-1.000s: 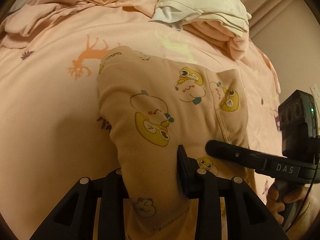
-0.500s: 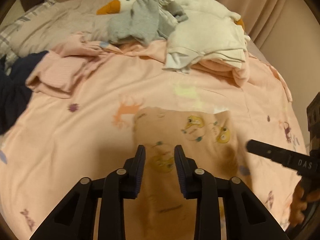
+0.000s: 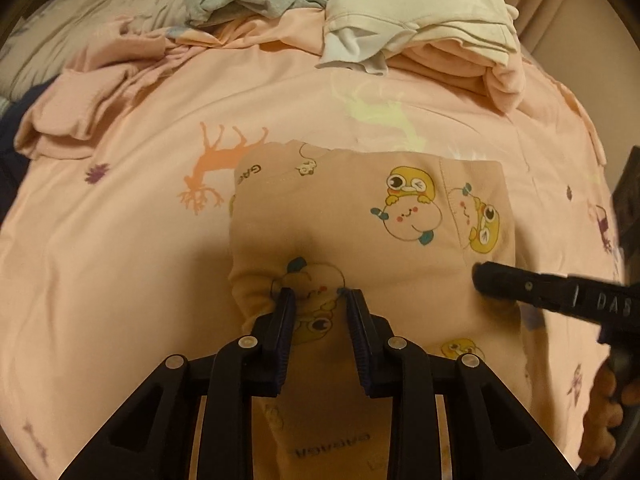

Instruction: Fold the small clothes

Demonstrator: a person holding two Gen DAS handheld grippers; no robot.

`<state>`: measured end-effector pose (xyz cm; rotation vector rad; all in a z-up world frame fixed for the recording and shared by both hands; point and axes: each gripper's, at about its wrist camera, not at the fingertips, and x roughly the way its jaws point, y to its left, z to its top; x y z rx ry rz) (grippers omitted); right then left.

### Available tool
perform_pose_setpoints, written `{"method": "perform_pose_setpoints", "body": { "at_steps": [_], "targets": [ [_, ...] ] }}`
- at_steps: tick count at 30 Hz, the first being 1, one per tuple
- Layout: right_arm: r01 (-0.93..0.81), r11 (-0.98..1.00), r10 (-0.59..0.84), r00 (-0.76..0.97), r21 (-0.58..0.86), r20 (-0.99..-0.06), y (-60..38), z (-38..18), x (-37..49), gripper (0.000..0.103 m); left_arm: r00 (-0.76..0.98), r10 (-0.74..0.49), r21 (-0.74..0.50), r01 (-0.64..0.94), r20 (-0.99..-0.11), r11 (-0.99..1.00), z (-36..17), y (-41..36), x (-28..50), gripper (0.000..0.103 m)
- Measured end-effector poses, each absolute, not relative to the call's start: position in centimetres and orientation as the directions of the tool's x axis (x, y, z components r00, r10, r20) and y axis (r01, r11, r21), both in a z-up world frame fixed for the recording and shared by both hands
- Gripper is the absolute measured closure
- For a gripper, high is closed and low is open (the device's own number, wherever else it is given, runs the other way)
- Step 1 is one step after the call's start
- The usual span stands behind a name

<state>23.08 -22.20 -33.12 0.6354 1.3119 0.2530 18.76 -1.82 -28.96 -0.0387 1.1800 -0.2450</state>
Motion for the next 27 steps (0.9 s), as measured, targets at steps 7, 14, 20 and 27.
{"method": "perform_pose_setpoints", "body": {
  "at_steps": [7, 14, 20, 27],
  "targets": [
    [0.001, 0.869, 0.475, 0.281, 0.495, -0.834, -18.2, -26.9, 19.9, 0.092, 0.371, -0.283, -0.234, 0.171, -0.885, 0.957, -26.5, -0.9, 14.3, 0.073],
    [0.103, 0.892, 0.425, 0.141, 0.44, -0.894, -18.7, -32.6, 16.2, 0.103, 0.276, -0.26, -0.221, 0.165, -0.925, 0.961, -31.4, -1.3, 11.3, 0.073],
    [0.206, 0.838, 0.48, 0.161, 0.505, -0.862, -20.9, -33.3, 13.3, 0.103, 0.272, -0.244, -0.2, 0.181, -0.931, 0.963, -30.4, -1.1, 10.5, 0.073],
    [0.109, 0.918, 0.367, 0.137, 0.382, -0.92, -19.0, -33.1, 13.7, 0.103, 0.292, -0.239, -0.197, 0.168, -0.926, 0.966, -31.5, -1.0, 9.6, 0.073]
  ]
}}
